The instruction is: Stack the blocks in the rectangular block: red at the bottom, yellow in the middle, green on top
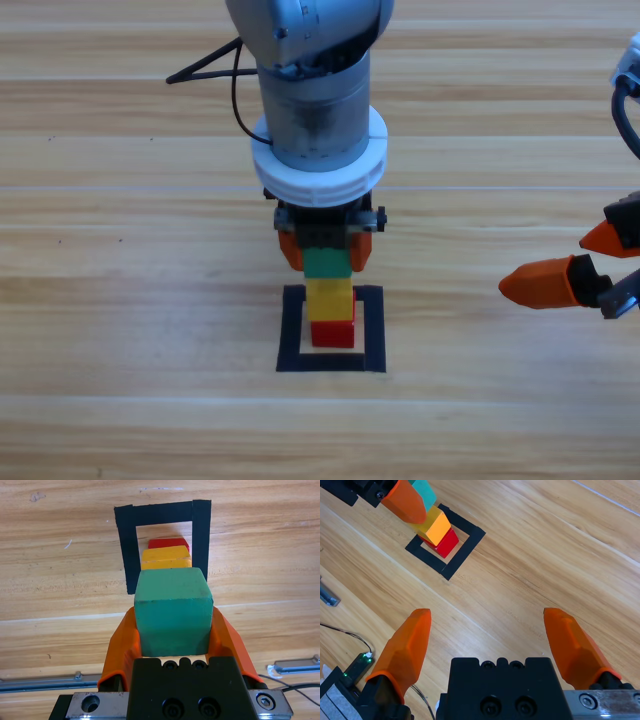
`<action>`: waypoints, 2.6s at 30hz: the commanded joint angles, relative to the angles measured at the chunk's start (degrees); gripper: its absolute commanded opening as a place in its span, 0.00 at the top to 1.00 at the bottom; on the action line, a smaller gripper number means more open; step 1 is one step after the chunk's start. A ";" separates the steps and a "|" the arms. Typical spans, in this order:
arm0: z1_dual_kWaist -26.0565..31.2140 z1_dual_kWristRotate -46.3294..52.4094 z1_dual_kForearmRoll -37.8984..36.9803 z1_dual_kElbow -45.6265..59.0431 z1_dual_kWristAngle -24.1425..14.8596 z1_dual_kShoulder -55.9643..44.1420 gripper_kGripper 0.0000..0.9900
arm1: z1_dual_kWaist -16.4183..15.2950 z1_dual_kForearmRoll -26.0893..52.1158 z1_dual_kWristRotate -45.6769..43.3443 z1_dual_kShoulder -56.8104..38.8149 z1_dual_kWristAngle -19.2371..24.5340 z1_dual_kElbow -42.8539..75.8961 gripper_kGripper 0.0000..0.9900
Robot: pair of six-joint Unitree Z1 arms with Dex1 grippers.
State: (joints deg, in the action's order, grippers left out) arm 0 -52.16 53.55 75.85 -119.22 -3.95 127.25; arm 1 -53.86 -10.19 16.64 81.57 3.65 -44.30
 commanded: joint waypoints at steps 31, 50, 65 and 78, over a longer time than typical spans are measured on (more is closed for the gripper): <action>-1.19 -1.43 0.53 -0.22 -0.53 5.37 0.96 | 1.48 1.23 -0.38 3.42 -0.23 0.88 0.00; -1.28 -1.17 0.18 -0.49 -0.62 6.25 0.29 | 1.48 1.23 -0.91 4.38 0.48 0.71 0.00; -1.89 -0.20 0.62 -3.12 -1.06 3.53 0.00 | 1.48 1.32 -0.91 4.91 0.65 0.71 0.00; -13.06 5.16 -5.62 12.52 -24.88 -23.98 0.00 | 1.48 1.32 -1.00 5.18 0.65 0.62 0.00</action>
State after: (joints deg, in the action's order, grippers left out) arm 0 -58.49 58.23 75.26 -118.84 -25.34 110.62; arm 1 -53.86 -10.19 16.30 84.45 3.65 -44.30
